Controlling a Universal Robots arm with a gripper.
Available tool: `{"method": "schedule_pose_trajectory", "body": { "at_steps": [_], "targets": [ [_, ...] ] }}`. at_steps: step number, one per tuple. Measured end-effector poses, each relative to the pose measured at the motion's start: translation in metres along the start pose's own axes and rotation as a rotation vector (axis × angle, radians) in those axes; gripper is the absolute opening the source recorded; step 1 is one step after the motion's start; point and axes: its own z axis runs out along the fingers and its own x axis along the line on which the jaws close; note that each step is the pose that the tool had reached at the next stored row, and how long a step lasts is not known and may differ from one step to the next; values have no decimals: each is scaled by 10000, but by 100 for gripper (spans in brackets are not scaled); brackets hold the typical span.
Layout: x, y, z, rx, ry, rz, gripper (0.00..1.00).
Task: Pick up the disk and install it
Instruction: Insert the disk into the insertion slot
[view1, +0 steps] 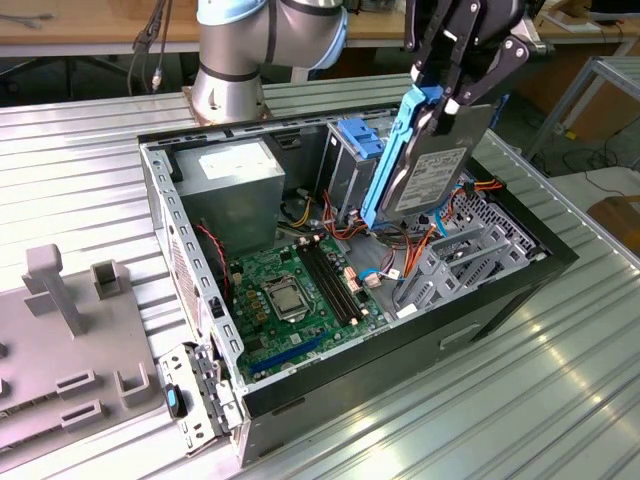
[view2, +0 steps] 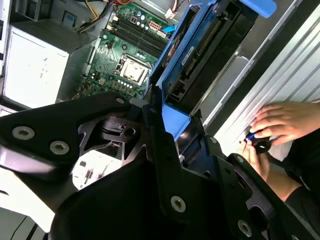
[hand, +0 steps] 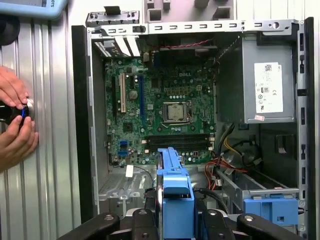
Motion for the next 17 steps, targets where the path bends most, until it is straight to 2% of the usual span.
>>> {"method": "schedule_pose_trajectory", "body": {
  "at_steps": [4,7,9,10,14,16,17],
  "targets": [
    [14,-158,10,0,1,7,37],
    [76,-195,15,0,12,8,37],
    [142,-224,19,0,20,7,37],
    [159,-259,25,0,19,7,37],
    [166,-361,35,0,21,8,37],
    [171,-429,40,-1,20,8,37],
    [175,-491,45,-1,20,8,37]
  ]
}}
